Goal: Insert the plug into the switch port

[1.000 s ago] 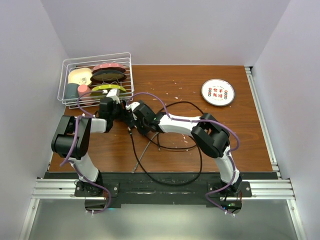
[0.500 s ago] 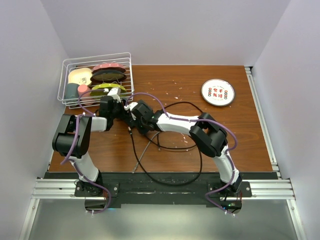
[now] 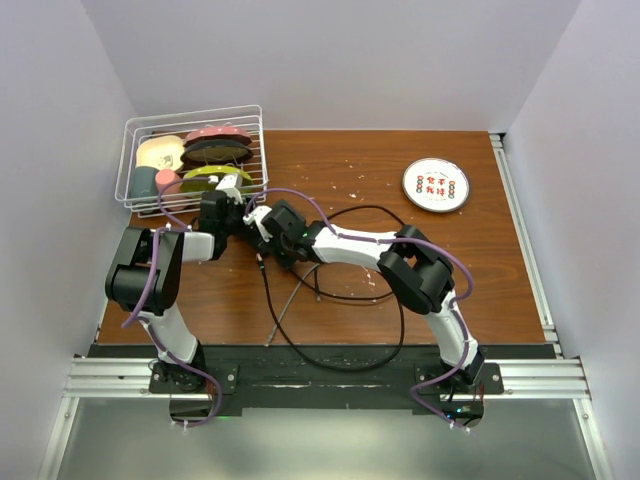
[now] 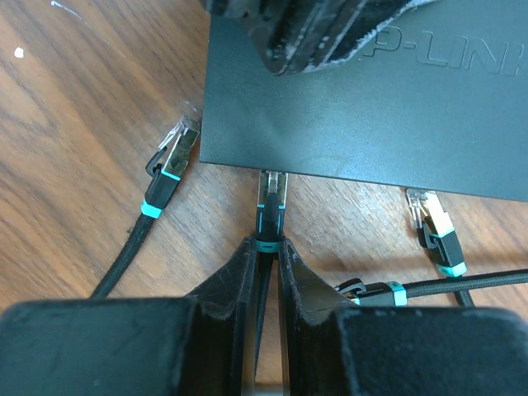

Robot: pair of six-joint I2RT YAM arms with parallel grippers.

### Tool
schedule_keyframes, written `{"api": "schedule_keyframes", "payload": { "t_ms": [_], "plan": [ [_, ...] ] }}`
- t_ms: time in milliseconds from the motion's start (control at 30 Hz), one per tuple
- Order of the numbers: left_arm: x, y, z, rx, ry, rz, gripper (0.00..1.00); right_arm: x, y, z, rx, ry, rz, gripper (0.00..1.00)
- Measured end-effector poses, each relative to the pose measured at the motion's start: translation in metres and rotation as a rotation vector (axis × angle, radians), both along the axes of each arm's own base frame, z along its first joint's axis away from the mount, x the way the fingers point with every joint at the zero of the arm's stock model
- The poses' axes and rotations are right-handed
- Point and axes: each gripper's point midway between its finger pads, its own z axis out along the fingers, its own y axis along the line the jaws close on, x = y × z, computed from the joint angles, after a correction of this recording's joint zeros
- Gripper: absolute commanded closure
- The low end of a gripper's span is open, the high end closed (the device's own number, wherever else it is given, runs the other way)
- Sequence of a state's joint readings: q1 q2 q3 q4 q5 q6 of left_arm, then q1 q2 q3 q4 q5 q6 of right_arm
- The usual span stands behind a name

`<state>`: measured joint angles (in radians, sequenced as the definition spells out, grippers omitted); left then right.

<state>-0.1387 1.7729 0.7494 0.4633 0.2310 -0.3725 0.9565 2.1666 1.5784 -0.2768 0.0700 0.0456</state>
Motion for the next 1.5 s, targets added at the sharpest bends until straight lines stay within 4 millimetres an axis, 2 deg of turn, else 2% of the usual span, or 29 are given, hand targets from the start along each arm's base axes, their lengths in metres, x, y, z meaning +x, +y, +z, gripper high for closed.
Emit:
{"api": "schedule_keyframes", "payload": {
  "t_ms": [1267,1500],
  "plan": [
    [0.007,-0.011,0.000,-0.013,-0.020,-0.070,0.55,0.009,0.003,0.001,0.078,0.129,-0.131,1.00],
    [0.012,-0.011,0.000,0.000,-0.038,-0.079,0.57,0.013,0.009,0.003,0.078,0.134,-0.137,1.00]
  ]
}}
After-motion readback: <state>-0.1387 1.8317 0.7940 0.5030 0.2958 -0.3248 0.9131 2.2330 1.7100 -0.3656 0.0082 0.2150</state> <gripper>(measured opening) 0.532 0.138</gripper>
